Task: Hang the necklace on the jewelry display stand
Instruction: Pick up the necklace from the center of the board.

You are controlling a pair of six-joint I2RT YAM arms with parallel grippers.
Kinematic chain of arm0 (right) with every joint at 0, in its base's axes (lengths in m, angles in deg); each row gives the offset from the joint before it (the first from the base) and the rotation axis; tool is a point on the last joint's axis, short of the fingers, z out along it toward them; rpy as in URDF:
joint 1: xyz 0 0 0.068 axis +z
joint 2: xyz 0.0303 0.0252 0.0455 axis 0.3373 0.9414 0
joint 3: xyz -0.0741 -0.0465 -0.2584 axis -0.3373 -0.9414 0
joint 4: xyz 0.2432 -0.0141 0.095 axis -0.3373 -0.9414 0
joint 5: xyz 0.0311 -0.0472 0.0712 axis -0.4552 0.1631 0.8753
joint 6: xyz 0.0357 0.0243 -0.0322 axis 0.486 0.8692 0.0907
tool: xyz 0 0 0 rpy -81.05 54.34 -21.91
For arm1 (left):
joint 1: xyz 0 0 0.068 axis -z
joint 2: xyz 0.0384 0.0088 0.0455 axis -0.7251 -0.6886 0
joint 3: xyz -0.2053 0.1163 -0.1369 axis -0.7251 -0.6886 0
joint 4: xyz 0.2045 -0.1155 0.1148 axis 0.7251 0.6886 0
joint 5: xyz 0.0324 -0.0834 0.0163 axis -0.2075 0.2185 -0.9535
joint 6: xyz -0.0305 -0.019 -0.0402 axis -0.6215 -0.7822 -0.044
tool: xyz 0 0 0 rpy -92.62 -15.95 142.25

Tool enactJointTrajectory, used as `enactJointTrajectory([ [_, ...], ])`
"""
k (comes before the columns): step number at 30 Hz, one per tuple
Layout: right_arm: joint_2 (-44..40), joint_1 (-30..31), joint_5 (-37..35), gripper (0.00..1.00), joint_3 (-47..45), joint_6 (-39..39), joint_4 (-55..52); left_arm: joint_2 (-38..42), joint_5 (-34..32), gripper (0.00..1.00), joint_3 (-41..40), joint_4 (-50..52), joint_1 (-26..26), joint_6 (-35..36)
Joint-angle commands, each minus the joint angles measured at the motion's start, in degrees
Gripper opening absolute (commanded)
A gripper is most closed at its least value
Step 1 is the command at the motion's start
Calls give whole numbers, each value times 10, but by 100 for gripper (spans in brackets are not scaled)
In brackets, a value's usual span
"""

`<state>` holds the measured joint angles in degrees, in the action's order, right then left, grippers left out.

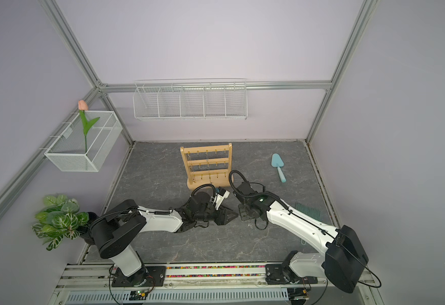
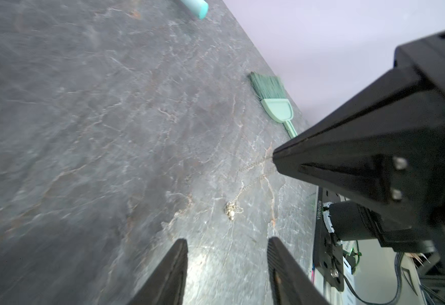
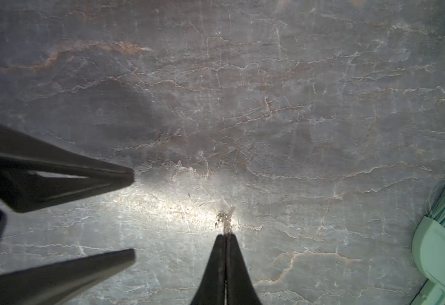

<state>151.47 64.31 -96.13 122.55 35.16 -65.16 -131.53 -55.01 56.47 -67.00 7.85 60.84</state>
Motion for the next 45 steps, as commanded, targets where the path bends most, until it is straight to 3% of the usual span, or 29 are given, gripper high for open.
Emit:
enactJointTrajectory([
  [1, -11, -4, -9, 7, 12, 2, -19, -35, 35, 52, -3, -102, 3, -3],
  [11, -30, -4, -12, 7, 36, 2, -31, -65, 21, 55, 3, -130, 32, 62],
  [32, -43, -4, 5, 7, 51, 3, -29, -148, -10, 57, 87, -158, 39, 52],
  [45, -45, -7, 3, 7, 52, 0, -25, -166, 15, 40, 95, -167, 49, 37],
])
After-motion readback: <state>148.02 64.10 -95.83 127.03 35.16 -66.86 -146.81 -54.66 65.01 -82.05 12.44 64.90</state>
